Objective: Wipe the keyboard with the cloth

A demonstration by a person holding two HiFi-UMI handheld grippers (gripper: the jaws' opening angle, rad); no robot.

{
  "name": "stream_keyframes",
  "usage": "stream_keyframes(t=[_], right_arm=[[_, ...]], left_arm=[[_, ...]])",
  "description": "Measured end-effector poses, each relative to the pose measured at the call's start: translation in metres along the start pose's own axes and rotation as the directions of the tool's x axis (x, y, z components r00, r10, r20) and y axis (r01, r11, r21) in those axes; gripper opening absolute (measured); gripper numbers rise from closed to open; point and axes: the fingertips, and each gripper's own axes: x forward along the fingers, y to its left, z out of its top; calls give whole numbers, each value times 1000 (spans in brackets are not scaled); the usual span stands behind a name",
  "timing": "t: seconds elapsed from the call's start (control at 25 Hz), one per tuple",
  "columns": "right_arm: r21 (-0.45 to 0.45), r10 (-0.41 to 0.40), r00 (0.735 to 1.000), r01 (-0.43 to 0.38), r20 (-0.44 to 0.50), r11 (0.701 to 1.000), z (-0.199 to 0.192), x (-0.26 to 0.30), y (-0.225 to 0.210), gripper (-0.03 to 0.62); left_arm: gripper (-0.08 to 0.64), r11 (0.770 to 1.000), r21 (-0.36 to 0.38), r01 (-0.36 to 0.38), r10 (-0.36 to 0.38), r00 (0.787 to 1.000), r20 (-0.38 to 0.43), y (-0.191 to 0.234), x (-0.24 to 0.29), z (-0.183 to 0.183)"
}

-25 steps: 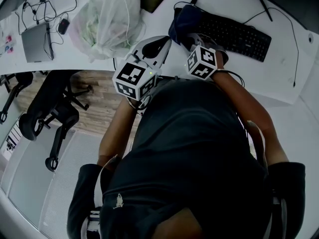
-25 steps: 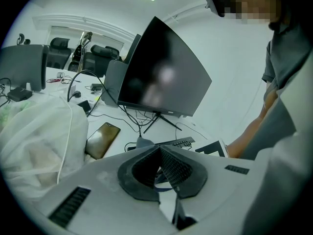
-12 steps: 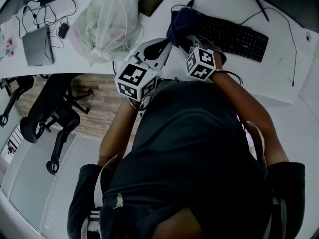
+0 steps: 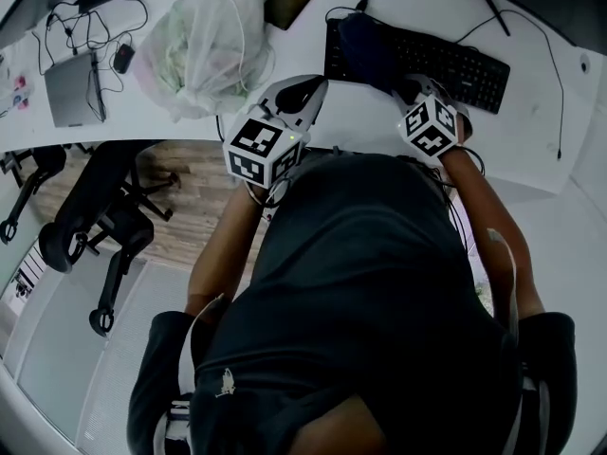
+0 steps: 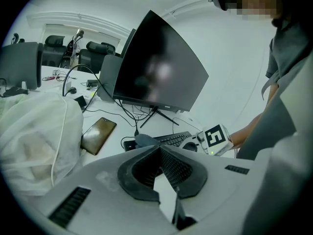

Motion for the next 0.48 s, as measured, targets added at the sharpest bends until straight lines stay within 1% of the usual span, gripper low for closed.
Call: stream_keyframes(t=[0.08, 0.16, 0.2, 0.28, 0.32, 0.36, 0.4, 0.44, 0.48], right_arm=[[50, -42, 998, 44, -42, 998, -33, -14, -16, 48], [108, -97, 990, 109, -104, 988, -64, -29, -33, 48], [138, -132, 980, 152, -147, 979, -79, -37, -42, 48], [187, -197, 953, 242, -230, 952, -103, -51, -59, 48], [206, -221, 943, 274, -247, 939, -107, -55, -64, 48], [221, -239, 941, 292, -238, 930, -104, -57, -67, 48], [227, -249, 946, 295, -208, 928, -92, -55, -68, 48], [215, -251, 954, 283, -164, 935, -74, -51, -65, 48], [182, -241, 964, 259, -113, 949, -53, -44, -59, 48]], left_arm=[[2, 1000, -3, -7, 7, 1000, -4, 2, -4, -5], [2, 1000, -2, -11, 11, 1000, -12, 4, -7, -10], [2, 1000, -1, -13, 13, 1000, -15, 4, -8, -12], [2, 1000, 2, -15, 15, 1000, -20, 4, -10, -16], [2, 1000, 2, -16, 16, 1000, -22, 3, -11, -19], [2, 1000, 1, -16, 16, 1000, -25, 2, -11, -21], [2, 1000, 0, -16, 16, 999, -28, 1, -11, -24], [2, 1000, 0, -16, 16, 999, -33, 0, -10, -27], [2, 1000, 1, -14, 14, 999, -39, -2, -10, -30]])
